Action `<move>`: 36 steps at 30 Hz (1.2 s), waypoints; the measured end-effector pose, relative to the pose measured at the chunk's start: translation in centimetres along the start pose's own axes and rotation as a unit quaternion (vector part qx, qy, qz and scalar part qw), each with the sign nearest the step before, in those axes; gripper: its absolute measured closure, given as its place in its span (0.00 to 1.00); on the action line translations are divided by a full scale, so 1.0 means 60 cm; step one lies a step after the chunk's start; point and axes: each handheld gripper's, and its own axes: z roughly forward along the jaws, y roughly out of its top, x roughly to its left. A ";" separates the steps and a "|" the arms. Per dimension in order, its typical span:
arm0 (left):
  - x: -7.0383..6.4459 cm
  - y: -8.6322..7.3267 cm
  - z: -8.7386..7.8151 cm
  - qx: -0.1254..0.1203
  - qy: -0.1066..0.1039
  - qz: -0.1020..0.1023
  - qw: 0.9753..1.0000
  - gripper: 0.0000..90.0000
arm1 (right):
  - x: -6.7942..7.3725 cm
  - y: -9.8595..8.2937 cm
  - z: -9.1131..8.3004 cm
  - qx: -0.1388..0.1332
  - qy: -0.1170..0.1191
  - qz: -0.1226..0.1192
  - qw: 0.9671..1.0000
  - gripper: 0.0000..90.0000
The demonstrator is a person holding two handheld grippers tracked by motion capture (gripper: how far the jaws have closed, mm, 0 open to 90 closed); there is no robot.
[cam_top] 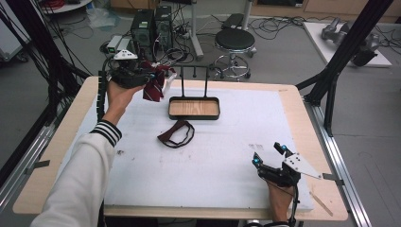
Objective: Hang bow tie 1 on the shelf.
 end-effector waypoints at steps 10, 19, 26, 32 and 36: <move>0.003 -0.028 0.009 0.008 0.008 -0.018 1.000 0.75 | 0.000 0.000 0.000 -0.001 0.000 0.000 1.000 0.12; 0.005 -0.046 0.016 0.021 0.016 -0.019 0.999 0.75 | 0.000 0.000 0.000 -0.001 0.000 -0.002 1.000 0.12; 0.004 -0.060 0.024 0.028 0.019 -0.023 0.999 0.75 | 0.001 0.000 0.000 -0.001 -0.001 -0.002 1.000 0.12; 0.005 -0.071 0.027 0.040 0.023 -0.022 0.999 0.75 | 0.001 0.000 0.000 -0.001 -0.001 -0.001 1.000 0.12; 0.007 -0.081 0.026 0.039 0.022 -0.026 0.999 0.86 | 0.001 0.000 0.000 -0.001 -0.001 -0.001 1.000 0.12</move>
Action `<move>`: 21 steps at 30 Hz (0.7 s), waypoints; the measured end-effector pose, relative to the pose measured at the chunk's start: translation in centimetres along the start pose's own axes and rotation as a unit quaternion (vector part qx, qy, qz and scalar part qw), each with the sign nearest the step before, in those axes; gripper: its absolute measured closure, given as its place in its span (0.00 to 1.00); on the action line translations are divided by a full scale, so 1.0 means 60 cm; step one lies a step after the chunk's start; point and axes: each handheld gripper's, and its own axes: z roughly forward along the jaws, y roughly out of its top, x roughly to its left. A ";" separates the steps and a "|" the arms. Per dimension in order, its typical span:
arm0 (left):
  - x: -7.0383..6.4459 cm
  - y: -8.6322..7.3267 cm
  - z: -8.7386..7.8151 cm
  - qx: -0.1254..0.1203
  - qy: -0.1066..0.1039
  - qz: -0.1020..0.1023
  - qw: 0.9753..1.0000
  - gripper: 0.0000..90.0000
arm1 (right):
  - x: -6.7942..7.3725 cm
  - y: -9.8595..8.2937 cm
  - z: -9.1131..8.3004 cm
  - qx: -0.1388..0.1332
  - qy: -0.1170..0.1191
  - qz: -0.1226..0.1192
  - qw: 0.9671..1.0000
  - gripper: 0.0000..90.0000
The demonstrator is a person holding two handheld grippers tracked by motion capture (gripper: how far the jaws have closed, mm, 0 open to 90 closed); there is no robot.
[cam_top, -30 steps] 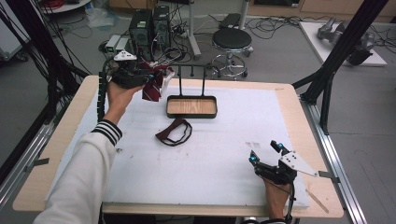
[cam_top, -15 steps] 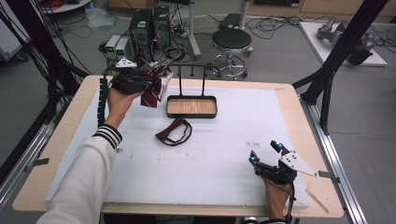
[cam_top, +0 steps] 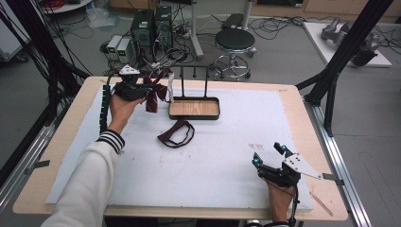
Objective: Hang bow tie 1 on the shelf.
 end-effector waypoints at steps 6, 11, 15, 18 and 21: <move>0.001 -0.001 -0.001 -0.006 -0.003 -0.002 1.000 0.85 | 0.000 0.000 0.000 0.000 0.000 0.000 1.000 0.12; 0.000 0.000 -0.005 -0.012 -0.004 0.000 1.000 0.79 | 0.000 0.000 0.000 0.000 0.000 0.000 1.000 0.12; -0.001 -0.001 -0.011 -0.024 -0.010 0.004 1.000 0.61 | 0.000 0.000 0.000 0.001 0.000 0.002 1.000 0.12; -0.003 -0.005 -0.019 -0.055 -0.022 0.007 0.998 0.41 | -0.001 0.000 0.000 0.001 0.000 0.002 1.000 0.12; -0.009 -0.008 -0.034 -0.076 -0.034 0.014 0.996 0.20 | -0.002 0.000 0.000 -0.001 -0.002 0.003 1.000 0.12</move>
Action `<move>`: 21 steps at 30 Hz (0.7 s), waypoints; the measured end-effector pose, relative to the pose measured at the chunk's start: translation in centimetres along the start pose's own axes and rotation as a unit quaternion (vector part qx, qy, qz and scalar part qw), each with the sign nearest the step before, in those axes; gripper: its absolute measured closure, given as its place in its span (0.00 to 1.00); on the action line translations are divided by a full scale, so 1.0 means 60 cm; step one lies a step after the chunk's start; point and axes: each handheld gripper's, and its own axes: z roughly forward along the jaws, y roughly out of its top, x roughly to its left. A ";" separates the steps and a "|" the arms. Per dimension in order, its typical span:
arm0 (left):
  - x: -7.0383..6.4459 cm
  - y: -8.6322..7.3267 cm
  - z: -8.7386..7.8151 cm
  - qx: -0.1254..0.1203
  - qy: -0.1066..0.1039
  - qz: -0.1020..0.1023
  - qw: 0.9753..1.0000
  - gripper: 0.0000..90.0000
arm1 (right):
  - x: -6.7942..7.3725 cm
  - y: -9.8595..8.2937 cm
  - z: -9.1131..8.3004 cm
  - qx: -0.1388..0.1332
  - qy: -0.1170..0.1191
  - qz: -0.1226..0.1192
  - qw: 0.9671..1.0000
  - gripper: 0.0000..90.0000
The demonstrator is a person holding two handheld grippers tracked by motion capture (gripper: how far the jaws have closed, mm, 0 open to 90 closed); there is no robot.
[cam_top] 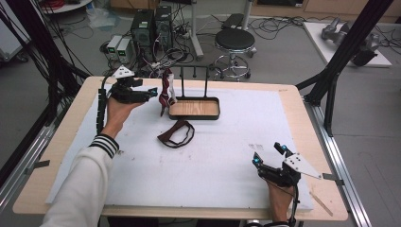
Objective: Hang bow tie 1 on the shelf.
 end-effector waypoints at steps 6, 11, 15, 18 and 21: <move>-0.007 -0.004 -0.045 -0.035 -0.027 0.017 0.999 0.17 | 0.000 0.000 0.000 0.000 -0.001 0.000 1.000 0.12; -0.015 -0.018 -0.086 -0.052 -0.040 0.028 0.997 0.16 | 0.001 0.000 0.000 0.001 -0.001 0.001 1.000 0.12; -0.020 -0.030 -0.116 -0.064 -0.039 0.045 0.996 0.16 | 0.002 0.000 0.000 0.003 -0.002 -0.001 1.000 0.12; -0.026 -0.043 -0.142 -0.080 -0.043 0.048 0.995 0.16 | 0.002 0.000 0.000 0.001 -0.002 -0.003 1.000 0.12; -0.032 -0.058 -0.165 -0.088 -0.044 0.050 0.994 0.16 | 0.002 0.000 0.000 0.001 -0.003 -0.005 1.000 0.12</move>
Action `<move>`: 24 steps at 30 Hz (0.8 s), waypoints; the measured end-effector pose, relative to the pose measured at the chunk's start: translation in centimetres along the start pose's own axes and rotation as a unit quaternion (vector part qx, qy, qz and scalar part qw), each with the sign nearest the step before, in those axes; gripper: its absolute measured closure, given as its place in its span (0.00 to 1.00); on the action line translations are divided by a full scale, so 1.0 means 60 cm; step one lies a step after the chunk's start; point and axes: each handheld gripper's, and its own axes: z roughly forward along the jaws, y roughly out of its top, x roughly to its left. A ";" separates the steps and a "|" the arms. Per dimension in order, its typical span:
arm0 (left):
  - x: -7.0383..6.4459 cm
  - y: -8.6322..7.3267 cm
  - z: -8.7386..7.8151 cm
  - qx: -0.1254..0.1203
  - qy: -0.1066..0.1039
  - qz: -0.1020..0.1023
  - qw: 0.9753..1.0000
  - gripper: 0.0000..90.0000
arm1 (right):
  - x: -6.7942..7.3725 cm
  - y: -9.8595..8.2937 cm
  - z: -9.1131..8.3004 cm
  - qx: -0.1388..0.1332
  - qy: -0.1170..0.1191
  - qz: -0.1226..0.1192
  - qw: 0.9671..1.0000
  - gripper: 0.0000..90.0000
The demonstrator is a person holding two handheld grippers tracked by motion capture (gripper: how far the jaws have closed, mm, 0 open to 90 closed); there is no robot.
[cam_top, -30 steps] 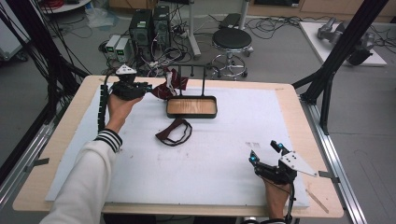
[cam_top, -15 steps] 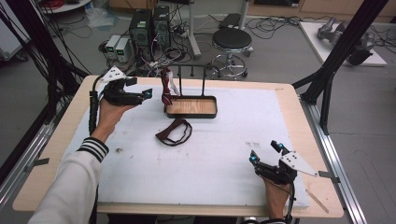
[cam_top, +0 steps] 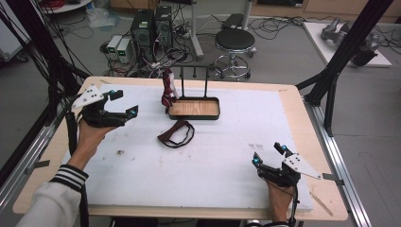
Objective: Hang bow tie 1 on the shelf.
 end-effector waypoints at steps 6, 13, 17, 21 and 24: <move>-0.014 -0.020 -0.043 -0.016 0.006 0.000 1.000 0.16 | 0.000 0.000 0.000 0.000 -0.001 -0.001 1.000 0.12; -0.030 -0.047 -0.079 -0.038 0.015 -0.012 0.999 0.16 | 0.000 0.000 0.000 -0.001 0.000 -0.002 1.000 0.12; -0.039 -0.060 -0.093 -0.041 0.022 -0.010 0.999 0.15 | 0.000 0.000 0.000 0.000 0.000 -0.001 1.000 0.12; -0.040 -0.070 -0.098 -0.039 0.028 -0.010 0.999 0.16 | 0.000 0.000 0.000 -0.001 0.000 -0.003 1.000 0.12; -0.039 -0.078 -0.099 -0.037 0.029 -0.014 0.999 0.16 | 0.000 0.000 0.000 -0.001 0.000 -0.002 1.000 0.12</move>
